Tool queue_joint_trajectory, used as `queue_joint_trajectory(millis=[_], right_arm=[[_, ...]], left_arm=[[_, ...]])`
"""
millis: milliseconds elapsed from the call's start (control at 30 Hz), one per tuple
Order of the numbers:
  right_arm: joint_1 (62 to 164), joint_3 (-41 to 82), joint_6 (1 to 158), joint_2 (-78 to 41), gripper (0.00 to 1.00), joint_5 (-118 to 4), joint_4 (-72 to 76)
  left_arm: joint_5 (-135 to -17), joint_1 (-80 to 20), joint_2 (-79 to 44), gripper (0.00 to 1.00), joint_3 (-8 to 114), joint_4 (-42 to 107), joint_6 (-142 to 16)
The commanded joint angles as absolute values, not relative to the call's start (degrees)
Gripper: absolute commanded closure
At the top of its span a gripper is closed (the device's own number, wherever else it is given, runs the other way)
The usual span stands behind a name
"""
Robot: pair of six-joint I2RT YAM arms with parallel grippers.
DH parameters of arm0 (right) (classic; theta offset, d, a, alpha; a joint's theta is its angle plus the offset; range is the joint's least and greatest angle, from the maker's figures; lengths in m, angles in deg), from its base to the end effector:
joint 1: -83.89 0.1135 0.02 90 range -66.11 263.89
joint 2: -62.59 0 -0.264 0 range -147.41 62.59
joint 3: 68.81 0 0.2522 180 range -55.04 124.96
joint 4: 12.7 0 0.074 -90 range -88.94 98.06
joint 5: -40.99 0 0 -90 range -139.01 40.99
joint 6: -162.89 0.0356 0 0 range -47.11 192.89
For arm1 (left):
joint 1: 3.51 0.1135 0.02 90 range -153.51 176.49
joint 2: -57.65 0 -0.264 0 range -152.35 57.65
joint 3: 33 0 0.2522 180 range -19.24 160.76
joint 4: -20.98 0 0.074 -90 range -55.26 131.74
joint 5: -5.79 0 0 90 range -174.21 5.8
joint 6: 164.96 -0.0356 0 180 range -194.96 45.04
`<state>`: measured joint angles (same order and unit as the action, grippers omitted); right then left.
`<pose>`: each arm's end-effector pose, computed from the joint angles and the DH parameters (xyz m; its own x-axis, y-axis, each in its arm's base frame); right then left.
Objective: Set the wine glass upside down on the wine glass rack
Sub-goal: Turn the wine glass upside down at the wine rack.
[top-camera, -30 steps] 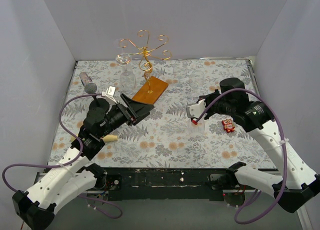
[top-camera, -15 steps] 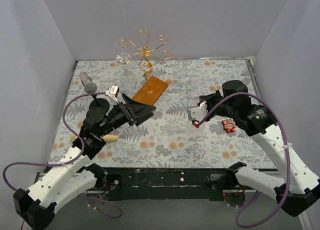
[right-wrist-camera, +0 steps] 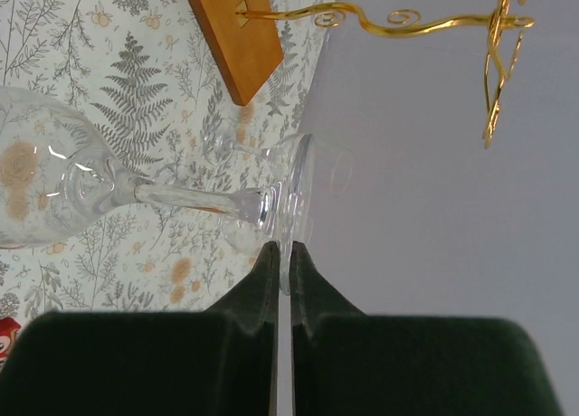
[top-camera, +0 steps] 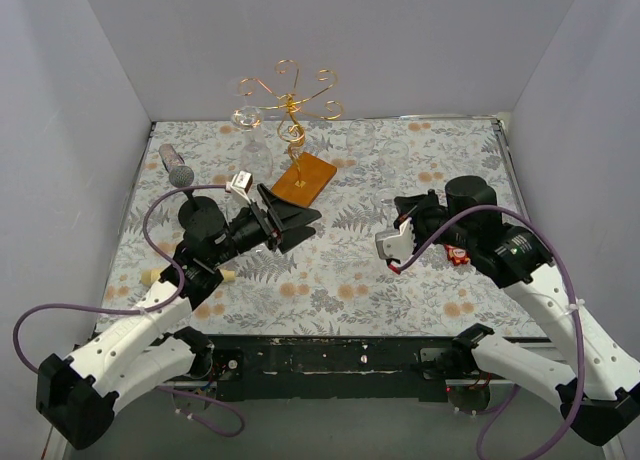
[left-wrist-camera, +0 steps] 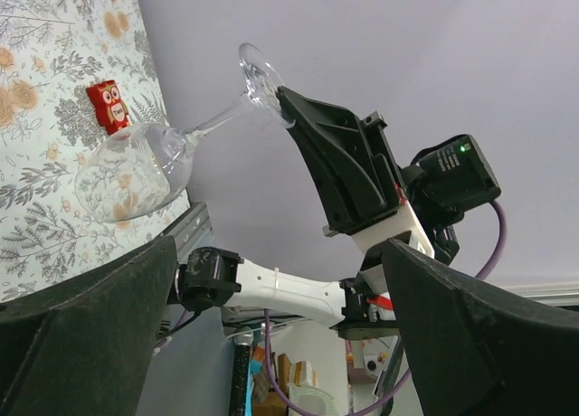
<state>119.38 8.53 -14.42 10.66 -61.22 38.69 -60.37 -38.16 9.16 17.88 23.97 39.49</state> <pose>0.1445 0.1123 0.3819 0.7047 -0.6966 -0.1347 -0.3902 -0.2219 -0.8936 0.1593 -0.1276 0.3206 -0.7725 -0.4783 0.4177 -0.3607 -0.2109 -0.9085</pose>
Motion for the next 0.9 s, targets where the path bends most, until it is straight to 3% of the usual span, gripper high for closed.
queue_joint_trajectory(millis=[0, 333, 867], right_arm=[[121.1, 6.8, -18.4, 13.3, 0.99, -61.8, 29.5], [127.7, 0.1, -21.0, 17.1, 0.99, -61.3, 20.0], [135.5, -4.2, -20.7, 17.9, 0.99, -57.9, 14.6]], left_arm=[[-59.5, -38.7, 7.7, 0.02, 19.9, 22.0, 45.5], [-63.6, -43.8, 2.7, 0.02, 20.5, 18.4, 48.4], [-64.7, -44.3, 8.3, 0.02, 15.0, 17.2, 49.5]])
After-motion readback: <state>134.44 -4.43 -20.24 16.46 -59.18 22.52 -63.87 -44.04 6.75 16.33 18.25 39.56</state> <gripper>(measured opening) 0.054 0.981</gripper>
